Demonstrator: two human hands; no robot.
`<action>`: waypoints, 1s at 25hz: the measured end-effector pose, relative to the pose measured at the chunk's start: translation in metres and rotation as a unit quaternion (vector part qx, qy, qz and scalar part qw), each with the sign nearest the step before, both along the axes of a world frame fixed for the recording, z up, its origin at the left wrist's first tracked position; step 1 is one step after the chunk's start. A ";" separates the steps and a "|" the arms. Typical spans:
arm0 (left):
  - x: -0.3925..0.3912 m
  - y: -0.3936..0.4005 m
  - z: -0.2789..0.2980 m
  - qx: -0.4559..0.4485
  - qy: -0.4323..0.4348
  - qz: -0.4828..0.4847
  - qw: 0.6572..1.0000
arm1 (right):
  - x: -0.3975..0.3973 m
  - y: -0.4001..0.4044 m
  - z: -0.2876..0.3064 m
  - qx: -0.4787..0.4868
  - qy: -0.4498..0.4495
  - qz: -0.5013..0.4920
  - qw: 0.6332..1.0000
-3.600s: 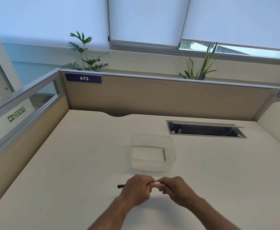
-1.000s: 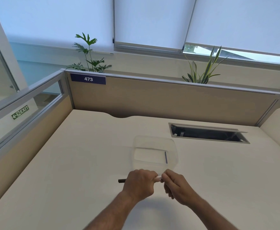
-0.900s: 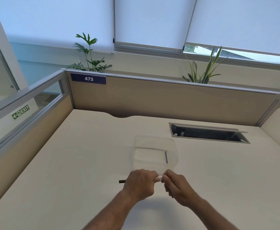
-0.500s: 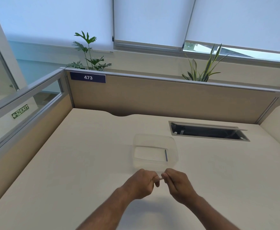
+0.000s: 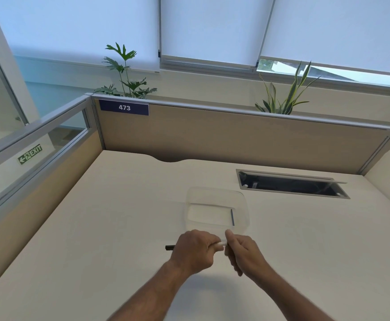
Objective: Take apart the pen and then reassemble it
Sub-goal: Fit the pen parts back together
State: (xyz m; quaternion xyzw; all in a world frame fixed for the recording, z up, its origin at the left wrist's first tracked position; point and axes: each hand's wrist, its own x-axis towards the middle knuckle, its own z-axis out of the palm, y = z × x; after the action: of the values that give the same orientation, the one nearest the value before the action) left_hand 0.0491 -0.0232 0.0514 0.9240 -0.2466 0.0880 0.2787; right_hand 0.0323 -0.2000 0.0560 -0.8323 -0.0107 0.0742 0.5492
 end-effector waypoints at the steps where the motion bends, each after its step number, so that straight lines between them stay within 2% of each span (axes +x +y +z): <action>1: -0.001 -0.001 0.000 0.006 0.007 -0.003 1.000 | 0.000 -0.003 -0.002 -0.023 -0.051 0.006 0.998; 5: -0.003 -0.003 0.000 -0.013 0.050 -0.036 0.998 | 0.000 -0.019 -0.010 -0.159 -0.240 0.058 0.956; 9: -0.002 -0.005 0.000 -0.029 0.079 -0.066 0.994 | 0.002 -0.020 -0.013 -0.203 -0.318 0.047 0.925; 12: -0.002 -0.005 -0.003 -0.024 0.055 -0.046 0.997 | 0.002 -0.012 -0.010 -0.174 -0.263 0.029 0.948; 15: -0.003 -0.004 -0.004 -0.040 -0.012 -0.014 0.999 | 0.004 -0.003 -0.002 -0.097 -0.071 0.013 0.993; 17: -0.002 -0.004 -0.001 -0.050 -0.032 0.010 0.998 | 0.003 -0.002 0.000 -0.009 0.060 0.003 0.998; 19: -0.002 -0.005 0.001 -0.054 -0.029 0.026 0.998 | 0.003 -0.002 0.001 0.045 0.113 -0.004 0.993; 21: -0.002 -0.004 0.002 -0.043 -0.018 0.032 0.998 | 0.003 0.000 0.001 0.043 0.085 0.009 0.995; 23: -0.001 -0.003 0.003 -0.014 -0.009 0.027 0.999 | 0.003 0.001 -0.002 -0.006 -0.011 0.023 1.000; 25: 0.000 -0.001 0.004 -0.006 0.017 0.013 1.000 | 0.003 -0.003 -0.004 -0.090 -0.128 0.041 0.987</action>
State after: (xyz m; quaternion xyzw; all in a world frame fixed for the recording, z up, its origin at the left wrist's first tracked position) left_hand 0.0488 -0.0246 0.0554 0.9269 -0.2294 0.0775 0.2869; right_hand 0.0348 -0.2032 0.0517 -0.8799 -0.1080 -0.0100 0.4627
